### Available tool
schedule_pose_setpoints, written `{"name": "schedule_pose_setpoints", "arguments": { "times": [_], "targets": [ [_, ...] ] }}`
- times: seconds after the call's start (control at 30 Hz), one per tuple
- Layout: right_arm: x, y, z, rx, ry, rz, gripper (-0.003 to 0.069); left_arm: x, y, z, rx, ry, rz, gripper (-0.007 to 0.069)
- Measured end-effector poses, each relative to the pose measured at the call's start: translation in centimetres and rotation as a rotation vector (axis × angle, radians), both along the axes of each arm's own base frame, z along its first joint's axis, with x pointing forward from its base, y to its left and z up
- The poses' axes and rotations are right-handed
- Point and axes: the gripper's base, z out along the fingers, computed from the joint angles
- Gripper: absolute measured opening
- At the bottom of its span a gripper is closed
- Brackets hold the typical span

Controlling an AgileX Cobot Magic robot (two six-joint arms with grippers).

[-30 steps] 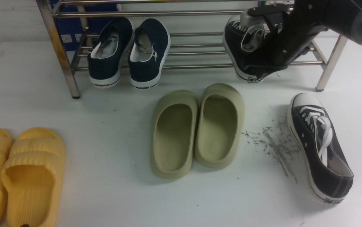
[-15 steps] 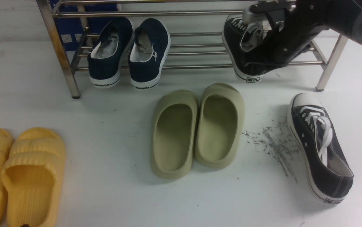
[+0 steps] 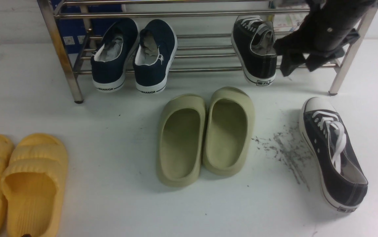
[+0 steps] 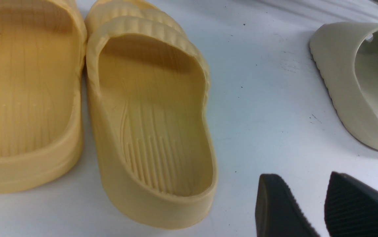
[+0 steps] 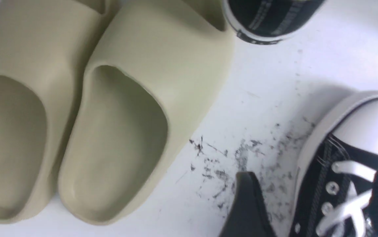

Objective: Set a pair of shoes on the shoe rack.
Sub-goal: Use the right arm to put a shoe into the shoe rack, then use the right arm to grab the shoe closest to it

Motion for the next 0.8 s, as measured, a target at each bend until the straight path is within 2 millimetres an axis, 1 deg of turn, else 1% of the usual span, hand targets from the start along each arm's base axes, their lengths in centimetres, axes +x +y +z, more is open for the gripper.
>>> {"name": "schedule_pose_setpoints", "arguments": {
  "times": [0.03, 0.07, 0.17, 0.2, 0.23, 0.27, 0.3, 0.33, 0.37, 0.4, 0.43, 0.5, 0.6, 0.63, 0.67, 0.73, 0.8],
  "targets": [
    [-0.2, -0.1, 0.1, 0.001, 0.003, -0.004, 0.0509, 0.0, 0.0, 0.0, 0.0, 0.0, 0.0, 0.0238],
    [-1.8, -0.4, 1.2, 0.008, -0.009, -0.014, 0.0512, 0.0, 0.0, 0.0, 0.0, 0.0, 0.0, 0.0238],
    [-5.5, -0.8, 2.1, 0.017, 0.003, -0.025, 0.0503, 0.0, 0.0, 0.0, 0.0, 0.0, 0.0, 0.0238],
    [-6.8, -0.8, 1.4, 0.011, 0.041, -0.027, 0.0496, 0.0, 0.0, 0.0, 0.0, 0.0, 0.0, 0.0238],
    [-7.1, -0.8, 1.2, 0.01, 0.047, -0.028, 0.0494, 0.0, 0.0, 0.0, 0.0, 0.0, 0.0, 0.0238],
    [-8.3, -0.9, 0.5, 0.005, 0.082, -0.029, 0.0484, 0.0, 0.0, 0.0, 0.0, 0.0, 0.0, 0.0238],
    [-9.9, -1.2, -1.0, -0.011, 0.138, -0.029, 0.0468, 0.0, 0.0, 0.0, 0.0, 0.0, 0.0, 0.0238],
    [-11.0, -1.5, -2.3, -0.026, 0.178, -0.029, 0.0457, 0.0, 0.0, 0.0, 0.0, 0.0, 0.0, 0.0238],
    [-11.2, -1.6, -2.4, -0.025, 0.178, -0.031, 0.0452, 0.0, 0.0, 0.0, 0.0, 0.0, 0.0, 0.0238],
    [-12.3, -1.9, -4.7, -0.04, 0.222, -0.038, 0.0439, 0.0, 0.0, 0.0, 0.0, 0.0, 0.0, 0.0238],
    [-12.7, -2.1, -5.7, -0.043, 0.231, -0.043, 0.0431, 0.0, 0.0, 0.0, 0.0, 0.0, 0.0, 0.0238],
    [-13.4, -2.4, -8.3, -0.056, 0.259, -0.048, 0.0424, 0.0, 0.0, 0.0, 0.0, 0.0, 0.0, 0.0238],
    [-13.5, -2.5, -11.4, -0.056, 0.249, -0.056, 0.0419, 0.0, 0.0, 0.0, 0.0, 0.0, 0.0, 0.0238],
    [-13.5, -2.5, -12.0, -0.059, 0.253, -0.057, 0.0418, 0.0, 0.0, 0.0, 0.0, 0.0, 0.0, 0.0238],
    [-13.2, -2.5, -13.1, -0.062, 0.237, -0.058, 0.0417, 0.0, 0.0, 0.0, 0.0, 0.0, 0.0, 0.0238],
    [-12.5, -2.5, -14.5, -0.087, 0.217, -0.048, 0.041, 0.0, 0.0, 0.0, 0.0, 0.0, 0.0, 0.0238],
    [-12.2, -2.5, -15.0, -0.107, 0.22, -0.041, 0.0397, 0.0, 0.0, 0.0, 0.0, 0.0, 0.0, 0.0238]
  ]
}}
